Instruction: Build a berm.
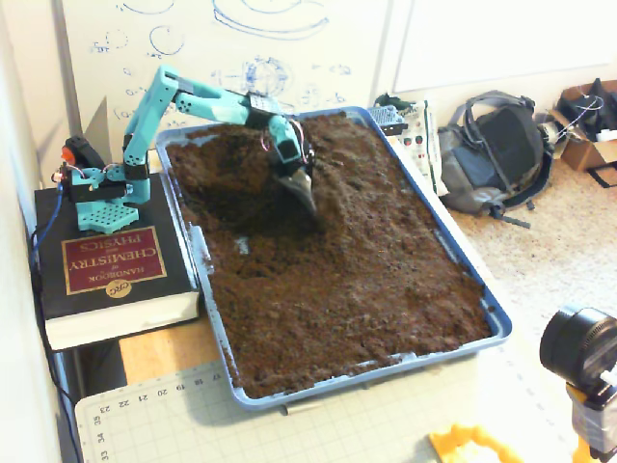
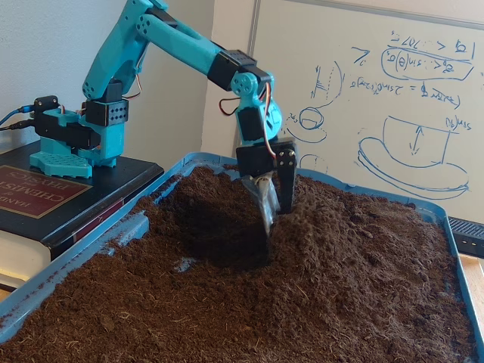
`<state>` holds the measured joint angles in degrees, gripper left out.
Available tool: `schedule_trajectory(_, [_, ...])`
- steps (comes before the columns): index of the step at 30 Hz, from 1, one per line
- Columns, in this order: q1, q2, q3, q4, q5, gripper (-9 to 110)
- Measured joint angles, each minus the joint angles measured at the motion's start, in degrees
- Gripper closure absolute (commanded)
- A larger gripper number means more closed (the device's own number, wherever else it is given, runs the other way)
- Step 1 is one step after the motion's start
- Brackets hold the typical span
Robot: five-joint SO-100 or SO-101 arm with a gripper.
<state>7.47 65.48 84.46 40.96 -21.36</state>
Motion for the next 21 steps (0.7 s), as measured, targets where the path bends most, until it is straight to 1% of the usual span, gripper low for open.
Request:
schedule_trajectory(5, [-1.8,5.0,0.0,0.0,1.6,101])
schedule_trajectory(8, [-2.7,8.0,0.0,2.9,4.9,101])
schedule_trajectory(14, [-5.7,15.5,-0.1,15.6,10.6,101])
schedule_trajectory(21, [-8.9,19.8,-0.1,34.4,11.5,101])
